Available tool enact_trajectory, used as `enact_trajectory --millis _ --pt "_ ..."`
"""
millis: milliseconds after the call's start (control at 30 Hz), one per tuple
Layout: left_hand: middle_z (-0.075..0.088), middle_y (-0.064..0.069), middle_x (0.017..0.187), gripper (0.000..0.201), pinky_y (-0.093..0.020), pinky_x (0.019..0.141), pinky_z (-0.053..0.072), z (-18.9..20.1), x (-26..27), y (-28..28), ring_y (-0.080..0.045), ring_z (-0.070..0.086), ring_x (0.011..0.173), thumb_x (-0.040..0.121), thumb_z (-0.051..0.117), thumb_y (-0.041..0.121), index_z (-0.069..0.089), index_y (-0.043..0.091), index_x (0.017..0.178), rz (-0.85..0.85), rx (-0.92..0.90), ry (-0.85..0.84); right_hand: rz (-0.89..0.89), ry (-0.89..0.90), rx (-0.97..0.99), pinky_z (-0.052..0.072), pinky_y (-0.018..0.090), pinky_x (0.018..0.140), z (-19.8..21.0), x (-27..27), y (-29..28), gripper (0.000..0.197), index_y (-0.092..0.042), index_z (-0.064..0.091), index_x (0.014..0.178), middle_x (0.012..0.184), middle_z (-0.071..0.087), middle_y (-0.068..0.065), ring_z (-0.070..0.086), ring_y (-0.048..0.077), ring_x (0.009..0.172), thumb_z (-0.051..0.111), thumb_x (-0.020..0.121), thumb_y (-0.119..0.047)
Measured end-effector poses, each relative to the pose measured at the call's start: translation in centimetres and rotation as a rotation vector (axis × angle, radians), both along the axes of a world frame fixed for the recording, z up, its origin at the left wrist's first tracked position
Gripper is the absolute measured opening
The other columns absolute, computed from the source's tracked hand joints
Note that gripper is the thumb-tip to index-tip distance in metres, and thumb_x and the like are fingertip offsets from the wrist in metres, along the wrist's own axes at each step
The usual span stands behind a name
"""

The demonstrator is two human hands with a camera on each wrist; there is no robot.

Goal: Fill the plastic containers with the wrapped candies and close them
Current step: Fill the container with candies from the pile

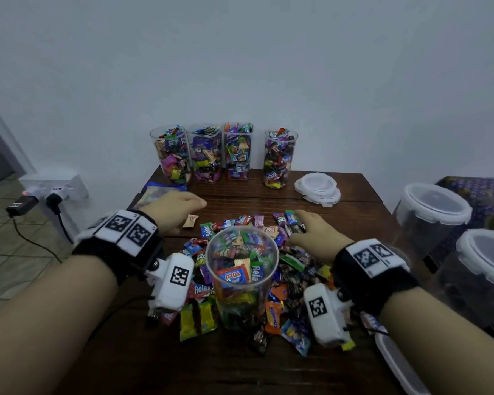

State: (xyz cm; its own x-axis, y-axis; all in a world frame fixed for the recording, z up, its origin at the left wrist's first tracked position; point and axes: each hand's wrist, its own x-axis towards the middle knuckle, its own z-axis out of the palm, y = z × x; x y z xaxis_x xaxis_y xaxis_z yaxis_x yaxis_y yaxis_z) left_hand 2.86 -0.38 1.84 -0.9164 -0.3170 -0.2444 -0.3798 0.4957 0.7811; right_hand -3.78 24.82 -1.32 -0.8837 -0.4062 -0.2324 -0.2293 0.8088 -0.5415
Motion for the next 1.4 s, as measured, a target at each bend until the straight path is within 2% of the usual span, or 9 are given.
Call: enact_trajectory --millis 200,267,433,600,700,833,1000,1133,1400 --pt "0.048 -0.01 0.14 0.046 -0.025 0.096 0.035 -2.5 -3.7 -0.3 -0.025 0.047 0.125 0.098 0.047 0.033 0.047 0.006 0.137 -0.144 -0.339 -0.204 -0.114 -0.007 0.197 0.04 0.037 0.097 -1.2 -4.4 -1.3 0.06 -0.009 0.034 0.138 0.14 0.038 0.017 0.044 0.035 0.123 0.057 0.087 -0.029" --pt "0.04 -0.011 0.147 0.057 -0.026 0.102 0.033 -3.7 -4.7 -0.5 -0.025 0.043 0.13 0.097 0.047 0.037 0.036 0.005 0.143 -0.143 -0.353 -0.291 -0.117 -0.035 0.258 0.04 0.035 0.09 -1.5 -5.4 -1.8 0.058 -0.009 0.032 0.138 0.139 0.04 0.018 0.045 0.034 0.122 0.056 0.089 -0.029" --pt "0.019 -0.009 0.157 0.063 -0.027 0.112 0.022 -5.4 -6.2 -0.4 -0.024 0.024 0.143 0.1 0.04 0.039 0.018 0.008 0.15 -0.207 -0.409 -0.399 -0.071 -0.024 0.425 0.041 0.04 0.101 -2.4 -6.8 -3.3 0.066 -0.014 0.021 0.147 0.147 0.032 0.016 0.042 0.034 0.128 0.054 0.091 -0.027" --pt "0.018 -0.004 0.158 0.065 -0.025 0.11 0.022 -5.8 -6.6 0.4 -0.022 0.023 0.143 0.099 0.041 0.041 0.013 0.015 0.152 -0.356 -0.389 -0.382 0.079 -0.008 0.534 0.044 0.032 0.088 -2.4 -6.6 -4.5 0.058 -0.017 0.024 0.147 0.141 0.046 0.013 0.052 0.03 0.12 0.05 0.095 -0.025" --pt "0.022 -0.002 0.157 0.07 -0.029 0.112 0.025 -5.8 -6.3 0.7 -0.022 0.027 0.141 0.094 0.049 0.047 0.017 0.024 0.151 -0.484 -0.369 -0.359 0.177 -0.052 0.526 0.042 0.031 0.094 -1.7 -6.0 -5.0 0.064 -0.026 0.018 0.151 0.147 0.04 0.009 0.047 0.028 0.126 0.049 0.096 -0.017" --pt "0.031 0.001 0.153 0.073 -0.035 0.109 0.034 -5.2 -5.6 1.7 -0.023 0.035 0.136 0.083 0.065 0.048 0.03 0.035 0.146 -0.566 -0.434 -0.352 0.238 -0.106 0.439 0.04 0.031 0.101 -1.0 -4.9 -4.7 0.058 -0.028 0.035 0.145 0.148 0.04 0.003 0.046 0.024 0.127 0.056 0.092 -0.019" --pt "0.049 -0.001 0.141 0.052 -0.03 0.098 0.042 -4.8 -4.4 2.8 -0.022 0.047 0.126 0.086 0.067 0.036 0.05 0.034 0.135 -0.53 -0.537 -0.226 0.294 -0.08 0.457 0.044 0.033 0.097 -0.9 -4.0 -4.9 0.057 -0.024 0.043 0.141 0.141 0.048 0.004 0.049 0.022 0.123 0.064 0.088 -0.029" --pt "0.064 -0.002 0.12 0.029 -0.026 0.084 0.045 -4.2 -3.6 3.1 -0.022 0.057 0.11 0.088 0.064 0.025 0.066 0.03 0.117 -0.473 -0.565 -0.181 0.276 0.0 0.412 0.045 0.029 0.088 -0.9 -3.2 -4.6 0.036 -0.024 0.061 0.124 0.13 0.056 0.002 0.054 0.02 0.114 0.065 0.088 -0.026" --pt "0.068 -0.007 0.105 0.015 -0.03 0.079 0.047 -3.8 -2.9 3.1 -0.025 0.06 0.1 0.088 0.062 0.022 0.072 0.017 0.099 -0.375 -0.621 -0.179 0.213 0.042 0.289 0.047 0.029 0.091 0.0 -1.9 -3.4 0.026 -0.019 0.069 0.111 0.124 0.06 0.004 0.056 0.021 0.112 0.056 0.09 -0.011"
